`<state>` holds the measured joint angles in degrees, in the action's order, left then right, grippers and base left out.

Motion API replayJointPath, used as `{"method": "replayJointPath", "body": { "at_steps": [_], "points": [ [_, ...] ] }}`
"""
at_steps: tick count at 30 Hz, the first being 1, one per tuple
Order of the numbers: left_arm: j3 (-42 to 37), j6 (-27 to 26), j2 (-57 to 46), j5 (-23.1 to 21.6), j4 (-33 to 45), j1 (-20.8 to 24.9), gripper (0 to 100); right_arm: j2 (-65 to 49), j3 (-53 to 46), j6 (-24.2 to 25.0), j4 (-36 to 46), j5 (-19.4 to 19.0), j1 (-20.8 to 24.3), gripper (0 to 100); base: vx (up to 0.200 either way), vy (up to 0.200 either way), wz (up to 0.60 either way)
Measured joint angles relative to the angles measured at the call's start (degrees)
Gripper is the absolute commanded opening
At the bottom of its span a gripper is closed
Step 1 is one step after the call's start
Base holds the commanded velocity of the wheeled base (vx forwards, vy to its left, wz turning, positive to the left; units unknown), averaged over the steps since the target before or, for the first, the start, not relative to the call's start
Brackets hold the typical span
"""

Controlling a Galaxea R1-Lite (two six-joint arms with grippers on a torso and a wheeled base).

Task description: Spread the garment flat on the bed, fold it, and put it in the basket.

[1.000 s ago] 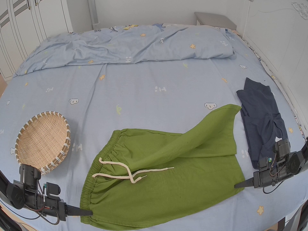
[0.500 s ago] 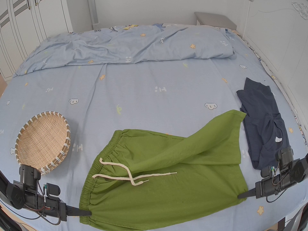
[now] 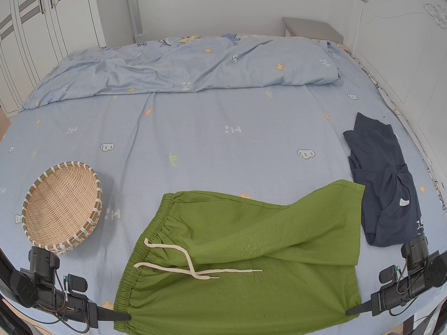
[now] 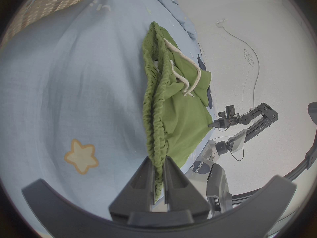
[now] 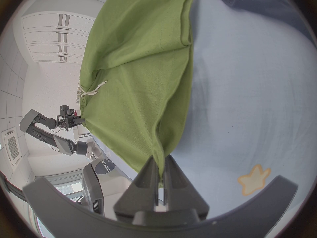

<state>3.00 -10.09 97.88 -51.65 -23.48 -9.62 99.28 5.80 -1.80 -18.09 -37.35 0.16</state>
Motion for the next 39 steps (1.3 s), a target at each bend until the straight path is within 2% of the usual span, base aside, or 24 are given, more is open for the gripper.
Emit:
{"method": "replayJointPath", "body": {
  "at_steps": [4, 5, 6, 20, 24, 28, 32, 39],
  "points": [
    [-1.0, -0.9, 0.4, 0.1, 0.0, 0.2, 0, 0.2, -0.4, 0.0, -1.4, 0.0, -0.2, 0, 0.000, 0.000, 0.00],
    [-1.2, -1.0, 0.4, 0.2, 0.0, 0.3, 100, 0.4, -0.5, 0.0, -1.7, 0.0, -0.2, 0, 0.000, 0.000, 0.00],
    [-1.3, -1.2, 0.5, 0.2, 0.0, 0.3, 100, 0.6, -0.5, -0.1, -2.0, 0.0, -0.3, 100, 0.000, 0.000, 0.00],
    [-0.5, -0.8, 0.1, 0.2, -0.2, -0.3, 100, -0.5, -0.7, -0.1, -3.7, -0.4, -1.2, 100, 0.000, 0.000, 0.00],
    [0.5, 2.4, -2.9, 0.1, 0.1, -0.5, 100, -3.9, -0.1, -0.2, -3.9, -0.2, -2.6, 100, 0.000, 0.000, 0.00],
    [3.2, 10.2, -6.8, 0.1, 0.3, -0.4, 100, -8.4, 1.0, -0.2, -3.9, -0.1, -3.7, 100, 0.000, 0.000, 0.00],
    [9.0, 14.5, -9.5, 0.2, 0.7, 0.1, 100, -12.2, 3.4, -0.2, -3.4, -0.2, -4.6, 100, 0.000, 0.000, 0.00],
    [26.4, 18.1, -10.4, 1.9, 6.4, 3.6, 100, -15.5, 14.7, 0.1, 1.3, -0.1, -5.4, 100, 0.000, 0.000, 0.00]
  ]
}}
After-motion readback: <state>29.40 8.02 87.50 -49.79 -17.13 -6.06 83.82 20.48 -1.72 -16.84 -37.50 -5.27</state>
